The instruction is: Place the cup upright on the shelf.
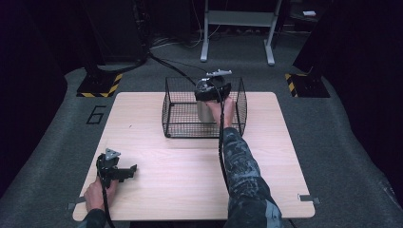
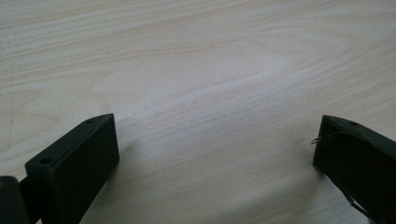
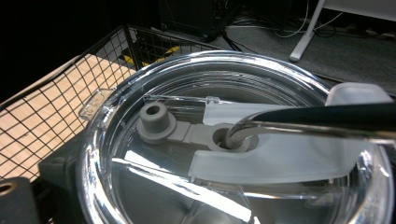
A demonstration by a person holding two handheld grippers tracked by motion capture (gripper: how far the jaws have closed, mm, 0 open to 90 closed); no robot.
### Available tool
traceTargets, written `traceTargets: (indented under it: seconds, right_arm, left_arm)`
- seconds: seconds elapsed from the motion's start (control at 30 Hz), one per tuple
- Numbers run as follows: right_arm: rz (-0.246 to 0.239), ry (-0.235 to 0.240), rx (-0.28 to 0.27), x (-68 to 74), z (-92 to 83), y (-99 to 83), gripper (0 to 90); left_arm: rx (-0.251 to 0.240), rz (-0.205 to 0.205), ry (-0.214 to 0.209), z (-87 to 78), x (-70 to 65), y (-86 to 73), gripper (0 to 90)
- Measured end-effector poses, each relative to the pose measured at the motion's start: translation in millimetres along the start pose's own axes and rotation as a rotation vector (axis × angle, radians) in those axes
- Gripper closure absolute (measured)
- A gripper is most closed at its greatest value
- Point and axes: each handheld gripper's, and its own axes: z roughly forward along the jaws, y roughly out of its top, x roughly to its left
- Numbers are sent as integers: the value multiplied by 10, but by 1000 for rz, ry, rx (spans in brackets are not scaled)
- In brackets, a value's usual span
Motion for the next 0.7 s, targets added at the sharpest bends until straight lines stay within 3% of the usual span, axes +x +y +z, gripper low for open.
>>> traceTargets:
  seconds: [0.17, 0.2, 0.27, 0.33, 0.4, 0.7]
  right_arm:
    - [12, -5, 8, -7, 43, -33, 35]
    - [3, -6, 8, -13, 52, -38, 35]
    - [-5, -8, 12, -17, 66, -55, 34]
    - [15, -9, 14, -3, 85, -71, 35]
    - [-2, -11, 20, -14, 108, -91, 35]
    - [26, -24, 40, -21, 167, -165, 34]
  left_arm:
    - [-6, 4, 2, 4, 3, 1, 1]
    - [-20, -17, 4, 14, -10, -1, 1]
    - [-17, -14, 4, 13, -9, 0, 1]
    - [-19, -13, 3, 13, -8, -1, 1]
    - [-17, -12, 4, 12, -7, 0, 1]
    - [-15, -12, 3, 11, -7, 0, 1]
